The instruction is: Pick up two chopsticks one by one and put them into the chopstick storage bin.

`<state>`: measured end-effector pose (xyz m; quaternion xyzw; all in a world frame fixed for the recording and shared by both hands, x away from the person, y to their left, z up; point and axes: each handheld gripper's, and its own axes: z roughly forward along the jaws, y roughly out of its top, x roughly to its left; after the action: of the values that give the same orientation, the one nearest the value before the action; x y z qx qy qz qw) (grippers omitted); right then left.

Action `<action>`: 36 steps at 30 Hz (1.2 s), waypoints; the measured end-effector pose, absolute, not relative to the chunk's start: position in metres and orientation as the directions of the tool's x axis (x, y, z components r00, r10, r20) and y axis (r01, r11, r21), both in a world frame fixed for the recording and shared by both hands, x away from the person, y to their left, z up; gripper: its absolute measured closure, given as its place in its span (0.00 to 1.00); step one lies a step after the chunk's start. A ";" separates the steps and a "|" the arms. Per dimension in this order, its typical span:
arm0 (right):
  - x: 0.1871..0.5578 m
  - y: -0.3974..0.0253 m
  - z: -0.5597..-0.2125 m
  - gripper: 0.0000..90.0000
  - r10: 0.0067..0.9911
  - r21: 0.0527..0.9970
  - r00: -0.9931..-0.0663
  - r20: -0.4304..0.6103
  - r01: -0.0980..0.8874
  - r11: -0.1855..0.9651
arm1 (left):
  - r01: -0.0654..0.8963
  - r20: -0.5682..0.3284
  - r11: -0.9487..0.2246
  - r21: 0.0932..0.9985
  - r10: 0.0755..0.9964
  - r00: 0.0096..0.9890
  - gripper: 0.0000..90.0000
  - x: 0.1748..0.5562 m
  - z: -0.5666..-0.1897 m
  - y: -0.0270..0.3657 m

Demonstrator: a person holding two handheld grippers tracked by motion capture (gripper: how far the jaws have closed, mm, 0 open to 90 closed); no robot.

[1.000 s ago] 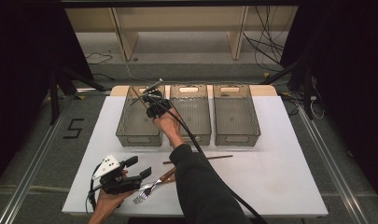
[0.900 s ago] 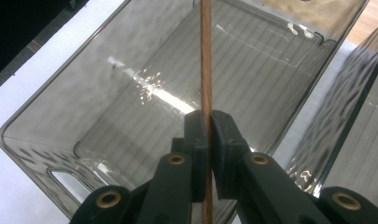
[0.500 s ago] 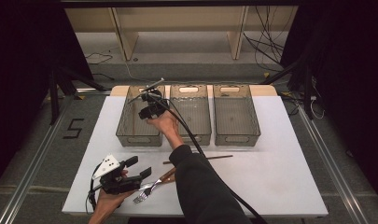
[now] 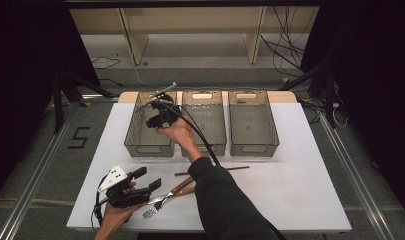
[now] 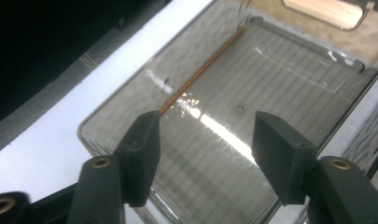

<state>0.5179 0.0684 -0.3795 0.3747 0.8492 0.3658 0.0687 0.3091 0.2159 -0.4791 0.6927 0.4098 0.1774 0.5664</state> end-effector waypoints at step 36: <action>0.427 -0.071 -0.381 0.37 0.391 0.692 -0.919 0.039 0.307 0.653 | 0.386 -0.262 0.038 0.922 0.795 0.547 0.27 0.313 -0.479 0.224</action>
<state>0.4274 -0.0712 -0.3812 0.1924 0.9073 0.3695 0.0569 0.3128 0.2239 -0.4789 0.6700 0.4410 0.1796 0.5696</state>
